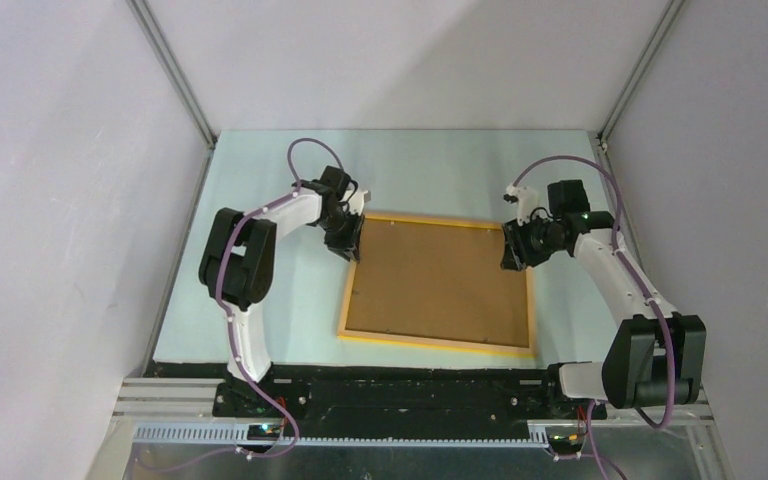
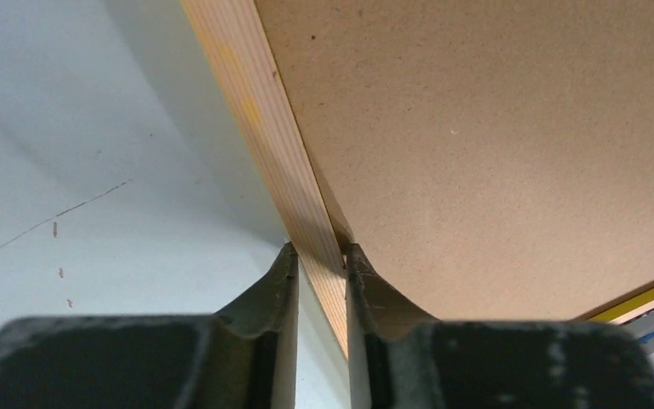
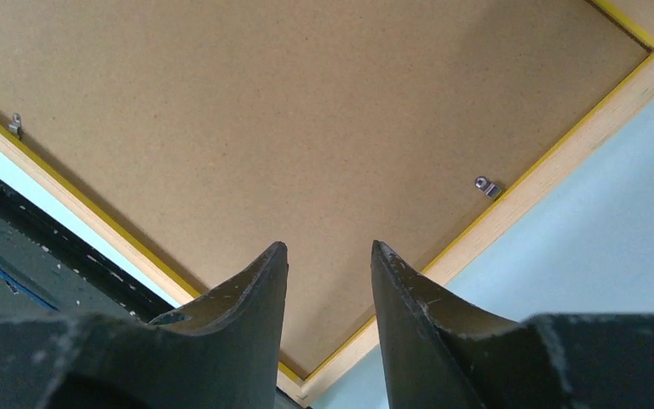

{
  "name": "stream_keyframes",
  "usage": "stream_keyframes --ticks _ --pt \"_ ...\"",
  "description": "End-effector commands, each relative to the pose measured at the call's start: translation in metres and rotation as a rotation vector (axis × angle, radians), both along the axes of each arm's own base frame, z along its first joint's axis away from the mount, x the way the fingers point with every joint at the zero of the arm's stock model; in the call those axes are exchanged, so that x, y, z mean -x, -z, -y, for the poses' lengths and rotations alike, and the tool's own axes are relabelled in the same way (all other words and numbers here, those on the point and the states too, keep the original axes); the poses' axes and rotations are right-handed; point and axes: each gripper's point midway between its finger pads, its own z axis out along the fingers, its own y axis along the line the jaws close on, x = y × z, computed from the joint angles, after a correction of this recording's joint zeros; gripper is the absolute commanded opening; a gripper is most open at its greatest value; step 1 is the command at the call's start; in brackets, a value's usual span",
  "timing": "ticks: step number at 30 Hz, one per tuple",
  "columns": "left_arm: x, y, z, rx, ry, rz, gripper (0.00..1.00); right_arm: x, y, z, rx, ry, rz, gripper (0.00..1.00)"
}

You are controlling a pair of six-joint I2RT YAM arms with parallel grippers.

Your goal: Put the photo into the frame

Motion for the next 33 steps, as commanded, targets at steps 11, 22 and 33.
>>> stream_keyframes --ticks 11,22,33 --pt "-0.023 0.011 -0.022 0.059 -0.182 -0.031 0.00 0.023 0.008 -0.035 0.042 -0.188 0.039 0.47" --pt "-0.032 0.012 -0.057 0.088 -0.390 -0.016 0.00 0.047 0.018 -0.097 0.040 -0.456 0.067 0.48" --pt "-0.039 0.016 -0.091 0.121 -0.516 -0.026 0.00 0.076 0.046 -0.153 0.092 -0.679 0.054 0.51"
